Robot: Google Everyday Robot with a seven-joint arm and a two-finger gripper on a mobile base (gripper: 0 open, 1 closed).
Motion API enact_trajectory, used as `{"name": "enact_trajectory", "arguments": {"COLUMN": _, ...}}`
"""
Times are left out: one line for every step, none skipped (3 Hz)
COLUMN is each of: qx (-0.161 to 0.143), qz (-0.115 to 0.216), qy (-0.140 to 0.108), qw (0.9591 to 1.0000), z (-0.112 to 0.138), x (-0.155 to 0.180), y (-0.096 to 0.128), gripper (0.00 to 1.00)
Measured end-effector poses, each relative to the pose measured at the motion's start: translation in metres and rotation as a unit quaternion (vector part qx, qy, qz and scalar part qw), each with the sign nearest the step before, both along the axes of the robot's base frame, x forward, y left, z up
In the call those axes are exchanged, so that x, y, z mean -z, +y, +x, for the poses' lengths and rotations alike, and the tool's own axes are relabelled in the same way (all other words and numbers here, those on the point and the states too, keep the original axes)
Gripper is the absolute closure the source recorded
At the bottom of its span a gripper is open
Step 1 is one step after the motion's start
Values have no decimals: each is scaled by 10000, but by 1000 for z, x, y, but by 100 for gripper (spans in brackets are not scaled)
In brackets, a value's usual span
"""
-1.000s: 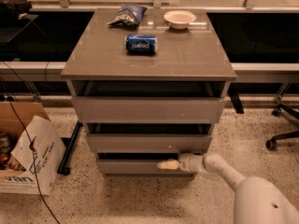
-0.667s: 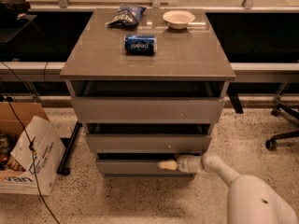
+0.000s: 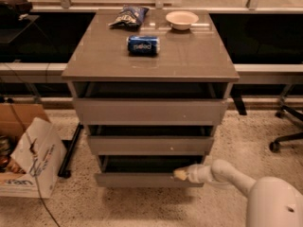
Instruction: Open bottom drawer
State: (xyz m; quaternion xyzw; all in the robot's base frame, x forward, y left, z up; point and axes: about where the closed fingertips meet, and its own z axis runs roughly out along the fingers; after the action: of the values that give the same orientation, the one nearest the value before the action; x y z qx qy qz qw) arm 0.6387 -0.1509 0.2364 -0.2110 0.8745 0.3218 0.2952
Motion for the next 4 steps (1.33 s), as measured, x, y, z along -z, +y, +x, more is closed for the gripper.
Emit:
{"name": "enact_trajectory", "arguments": {"qx": -17, "qz": 10, "qy": 10, "qw": 10000, "z": -1, "x": 1, "y": 3, "gripper": 70}}
{"name": "enact_trajectory", "arguments": {"qx": -36, "qz": 17, "qy": 19, "qw": 10000, "z": -1, "x": 2, "y": 6, "gripper": 47}}
{"name": "enact_trajectory", "arguments": {"qx": -366, "qz": -332, "qy": -17, "qw": 9988, "z": 3, "x": 8, "y": 12, "gripper": 16}}
{"name": "enact_trajectory", "arguments": {"qx": -580, "qz": -637, "qy": 217, "qw": 9960, "z": -9, "x": 18, "y": 3, "gripper": 0}}
